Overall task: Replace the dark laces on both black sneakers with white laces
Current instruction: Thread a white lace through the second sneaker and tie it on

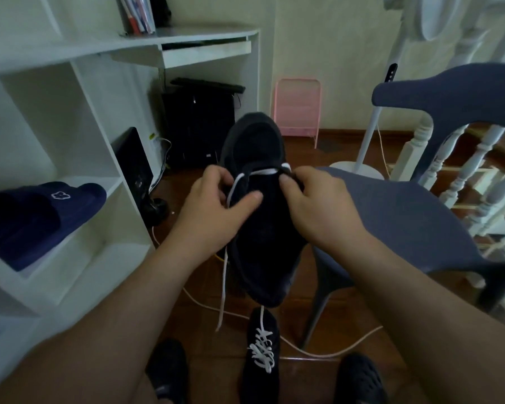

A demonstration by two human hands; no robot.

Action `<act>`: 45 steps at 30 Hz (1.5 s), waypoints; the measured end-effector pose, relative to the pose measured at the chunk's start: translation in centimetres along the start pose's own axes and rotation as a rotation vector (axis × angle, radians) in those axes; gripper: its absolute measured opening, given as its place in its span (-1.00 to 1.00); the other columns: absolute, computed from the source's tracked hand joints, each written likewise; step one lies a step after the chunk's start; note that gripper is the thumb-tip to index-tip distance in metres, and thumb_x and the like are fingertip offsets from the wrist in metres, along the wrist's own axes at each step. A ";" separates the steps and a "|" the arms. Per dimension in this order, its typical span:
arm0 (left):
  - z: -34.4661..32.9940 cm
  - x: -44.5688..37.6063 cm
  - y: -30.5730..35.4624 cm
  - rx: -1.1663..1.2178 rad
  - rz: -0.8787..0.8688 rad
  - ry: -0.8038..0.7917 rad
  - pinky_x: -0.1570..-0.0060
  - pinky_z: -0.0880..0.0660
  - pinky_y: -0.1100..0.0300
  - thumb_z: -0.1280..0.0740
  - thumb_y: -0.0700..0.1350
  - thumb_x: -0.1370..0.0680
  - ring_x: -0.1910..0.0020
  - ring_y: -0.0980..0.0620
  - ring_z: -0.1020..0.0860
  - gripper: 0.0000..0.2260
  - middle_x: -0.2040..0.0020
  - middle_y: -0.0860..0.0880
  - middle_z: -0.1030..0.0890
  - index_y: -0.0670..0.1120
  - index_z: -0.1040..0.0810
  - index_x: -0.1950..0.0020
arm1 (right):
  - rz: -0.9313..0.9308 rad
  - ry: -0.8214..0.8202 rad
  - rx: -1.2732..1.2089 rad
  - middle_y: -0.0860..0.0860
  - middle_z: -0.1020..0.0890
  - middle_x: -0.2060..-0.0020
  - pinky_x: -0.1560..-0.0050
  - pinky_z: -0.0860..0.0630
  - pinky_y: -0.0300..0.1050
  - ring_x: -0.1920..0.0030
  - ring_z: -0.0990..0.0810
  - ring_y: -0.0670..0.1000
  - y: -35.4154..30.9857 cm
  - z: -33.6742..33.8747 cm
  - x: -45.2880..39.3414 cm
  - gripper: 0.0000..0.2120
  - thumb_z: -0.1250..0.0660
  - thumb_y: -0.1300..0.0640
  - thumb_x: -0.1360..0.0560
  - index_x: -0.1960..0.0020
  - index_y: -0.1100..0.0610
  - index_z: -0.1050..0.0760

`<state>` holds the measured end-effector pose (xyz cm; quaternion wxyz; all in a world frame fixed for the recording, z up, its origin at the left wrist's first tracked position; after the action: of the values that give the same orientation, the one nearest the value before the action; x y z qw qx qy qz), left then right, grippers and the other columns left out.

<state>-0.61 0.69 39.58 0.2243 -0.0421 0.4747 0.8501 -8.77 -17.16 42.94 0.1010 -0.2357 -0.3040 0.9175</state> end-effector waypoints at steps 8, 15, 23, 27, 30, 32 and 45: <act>-1.9 1.3 -1.6 -0.003 0.147 -0.254 0.22 -0.50 0.09 -0.44 0.12 -0.60 0.33 0.12 -0.59 -0.73 0.32 0.09 -0.61 -0.03 -0.66 0.18 | 0.003 -0.067 0.132 -0.05 -0.58 0.33 0.29 -0.50 0.01 0.28 -0.56 0.02 2.1 -0.8 0.4 -0.65 -0.22 -0.17 -0.67 0.17 0.01 -0.52; 1.8 0.6 -1.6 0.412 0.148 -0.041 0.16 -0.53 0.14 -0.35 -0.03 -0.69 0.30 0.10 -0.57 -0.88 0.30 0.07 -0.61 -0.01 -0.64 -0.02 | -0.051 -0.071 0.082 -0.04 -0.60 0.18 0.21 -0.50 0.03 0.16 -0.58 0.09 5.3 0.2 0.0 -0.75 -0.32 -0.14 -0.63 -0.25 -0.12 -0.40; -5.6 2.9 1.2 0.100 -0.011 -0.307 0.06 -0.57 0.26 -0.33 0.02 -0.70 0.06 0.27 -0.64 -0.86 0.06 0.22 -0.69 0.18 -0.65 -0.01 | 0.272 -0.216 0.141 -0.09 -0.68 -0.11 -0.04 -0.61 0.11 -0.08 -0.64 0.01 -0.3 -3.9 2.2 -0.60 -0.28 0.09 -0.64 -0.40 -0.26 -0.43; -6.0 2.6 0.6 0.318 0.093 -0.285 -0.01 -0.61 0.12 -0.37 0.01 -0.68 0.05 0.18 -0.67 -0.87 0.08 0.15 -0.71 0.14 -0.72 -0.01 | 0.205 -0.293 -0.013 -0.18 -0.69 -0.06 -0.09 -0.62 -0.07 -0.08 -0.64 -0.14 0.5 -4.1 2.1 -0.70 -0.36 0.12 -0.62 -0.28 -0.18 -0.58; -6.2 2.6 0.9 0.326 0.038 -0.310 -0.09 -0.61 0.12 -0.43 0.03 -0.64 -0.01 0.15 -0.66 -0.90 0.04 0.14 -0.71 0.18 -0.74 -0.07 | 0.091 -0.268 -0.012 -0.14 -0.69 0.07 0.05 -0.61 -0.16 0.04 -0.64 -0.12 2.2 -3.7 1.5 -0.86 -0.36 0.08 -0.62 -0.12 -0.08 -0.66; -5.6 2.4 1.3 0.345 0.002 -0.277 0.01 -0.58 0.23 -0.46 -0.06 -0.62 0.09 0.16 -0.63 -0.87 0.13 0.13 -0.66 0.20 -0.74 -0.04 | 0.045 -0.243 0.040 -0.11 -0.66 0.18 0.16 -0.56 -0.16 0.13 -0.62 -0.10 3.2 -3.2 1.1 -0.89 -0.37 0.09 -0.61 -0.01 -0.05 -0.67; -6.8 2.3 -0.2 0.257 0.120 -0.318 0.01 -0.52 0.17 -0.26 0.17 -0.69 -0.07 0.06 -0.57 -0.78 -0.19 0.07 -0.52 0.19 -0.48 -0.33 | -0.026 -0.079 0.031 -0.13 -0.64 0.21 0.30 -0.40 -0.24 0.25 -0.57 -0.12 5.1 0.8 0.0 -0.86 -0.40 0.12 -0.60 0.07 -0.09 -0.64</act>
<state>-3.53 -4.10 35.06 0.2489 0.1501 0.5396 0.7901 -9.35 -21.61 40.43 0.1046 -0.1939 -0.2965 0.9293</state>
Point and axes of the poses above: each hand's wrist, its own x-axis away from the middle knuckle, its own z-axis out of the back of the hand, y = z × x, the point moved 10 cm from there along -x, towards the middle knuckle
